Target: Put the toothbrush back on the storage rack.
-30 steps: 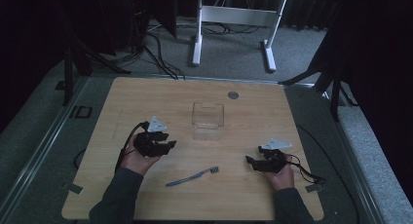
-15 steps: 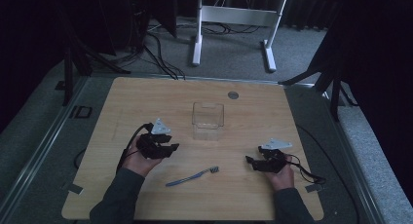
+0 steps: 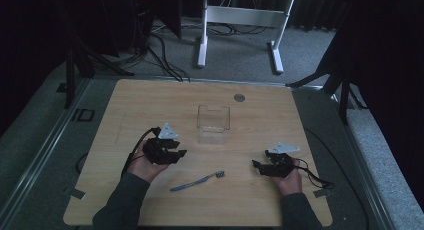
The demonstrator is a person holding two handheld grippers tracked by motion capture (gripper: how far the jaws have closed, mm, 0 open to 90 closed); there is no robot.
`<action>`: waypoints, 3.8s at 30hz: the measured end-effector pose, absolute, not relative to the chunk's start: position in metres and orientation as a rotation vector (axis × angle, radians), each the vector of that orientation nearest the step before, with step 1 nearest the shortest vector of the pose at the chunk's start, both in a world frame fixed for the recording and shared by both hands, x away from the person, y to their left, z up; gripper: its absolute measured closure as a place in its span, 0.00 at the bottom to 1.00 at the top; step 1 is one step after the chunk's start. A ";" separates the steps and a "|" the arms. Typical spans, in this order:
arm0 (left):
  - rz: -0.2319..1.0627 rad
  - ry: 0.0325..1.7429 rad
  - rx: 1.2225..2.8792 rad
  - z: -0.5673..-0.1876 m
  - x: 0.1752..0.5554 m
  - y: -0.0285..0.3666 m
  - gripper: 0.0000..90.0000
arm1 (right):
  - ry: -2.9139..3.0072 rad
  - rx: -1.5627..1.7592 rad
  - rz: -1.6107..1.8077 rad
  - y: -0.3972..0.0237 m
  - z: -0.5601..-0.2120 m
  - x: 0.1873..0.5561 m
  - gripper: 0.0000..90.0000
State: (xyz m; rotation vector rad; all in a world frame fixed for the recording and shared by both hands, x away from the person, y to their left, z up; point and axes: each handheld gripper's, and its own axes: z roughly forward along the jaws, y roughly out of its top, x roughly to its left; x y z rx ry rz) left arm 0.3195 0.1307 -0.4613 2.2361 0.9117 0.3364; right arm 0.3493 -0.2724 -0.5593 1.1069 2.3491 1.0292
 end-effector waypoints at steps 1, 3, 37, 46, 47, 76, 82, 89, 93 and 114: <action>0.331 0.909 2.235 -0.461 0.319 0.130 0.64 | 2.349 1.107 1.029 -0.272 -0.559 0.349 0.32; 0.329 0.901 2.242 -0.460 0.319 0.128 0.64 | 2.349 1.107 1.030 -0.272 -0.559 0.349 0.32; 0.272 0.837 2.349 -0.459 0.315 0.113 0.66 | 2.349 1.107 1.030 -0.272 -0.559 0.349 0.32; 0.241 0.817 2.387 -0.462 0.316 0.106 0.68 | 2.349 1.107 1.030 -0.272 -0.559 0.349 0.32; 0.239 0.816 2.388 -0.463 0.316 0.106 0.68 | 2.349 1.107 1.030 -0.272 -0.559 0.349 0.32; 0.172 0.787 2.481 -0.474 0.314 0.082 0.67 | 2.349 1.107 1.030 -0.272 -0.559 0.349 0.32; 0.153 0.784 2.505 -0.477 0.314 0.077 0.67 | 2.349 1.107 1.030 -0.272 -0.559 0.349 0.32; 0.133 0.776 2.531 -0.481 0.315 0.072 0.67 | 2.349 1.107 1.030 -0.272 -0.559 0.349 0.32; 0.121 0.768 2.549 -0.482 0.315 0.068 0.67 | 2.349 1.107 1.029 -0.272 -0.559 0.349 0.32; 0.059 0.716 2.654 -0.493 0.313 0.055 0.66 | 2.349 1.107 1.030 -0.272 -0.559 0.349 0.32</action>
